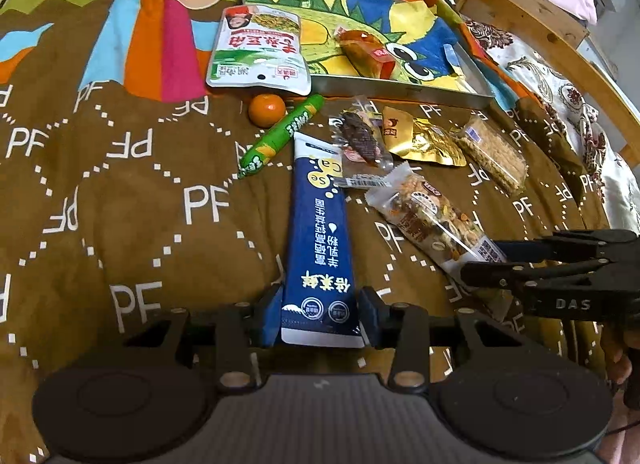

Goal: Organize snacks

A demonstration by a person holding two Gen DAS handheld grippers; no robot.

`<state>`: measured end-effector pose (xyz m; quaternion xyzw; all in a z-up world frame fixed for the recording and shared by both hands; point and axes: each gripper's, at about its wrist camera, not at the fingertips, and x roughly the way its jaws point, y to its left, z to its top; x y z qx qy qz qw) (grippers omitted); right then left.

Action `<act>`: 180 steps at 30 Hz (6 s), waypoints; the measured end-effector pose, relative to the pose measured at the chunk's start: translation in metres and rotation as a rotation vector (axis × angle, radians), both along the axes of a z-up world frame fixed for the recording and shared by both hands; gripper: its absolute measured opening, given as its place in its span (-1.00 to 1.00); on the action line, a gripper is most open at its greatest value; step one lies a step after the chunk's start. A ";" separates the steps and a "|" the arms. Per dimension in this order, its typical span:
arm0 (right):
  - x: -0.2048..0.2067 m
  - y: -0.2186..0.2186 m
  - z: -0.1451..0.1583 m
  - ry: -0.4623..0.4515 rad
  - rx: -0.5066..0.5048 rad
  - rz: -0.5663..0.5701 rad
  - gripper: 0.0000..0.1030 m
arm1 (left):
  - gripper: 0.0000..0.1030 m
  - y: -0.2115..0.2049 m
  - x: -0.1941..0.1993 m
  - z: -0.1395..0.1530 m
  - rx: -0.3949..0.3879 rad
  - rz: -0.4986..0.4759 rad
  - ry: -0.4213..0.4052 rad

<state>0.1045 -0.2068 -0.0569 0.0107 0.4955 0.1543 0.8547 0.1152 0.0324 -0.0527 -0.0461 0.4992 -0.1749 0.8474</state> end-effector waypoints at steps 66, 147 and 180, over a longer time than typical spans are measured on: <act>-0.071 0.096 0.007 -0.822 -0.738 0.328 -0.22 | -0.36 -0.008 -0.004 0.046 0.059 0.128 -0.385; 0.057 0.037 0.078 -0.805 -0.351 -0.148 0.98 | 0.99 -0.015 0.110 0.083 -0.154 0.138 -0.600; -0.176 -0.034 0.114 -0.816 -0.023 -0.338 0.99 | 0.99 -0.026 -0.127 0.094 -0.042 0.258 -0.617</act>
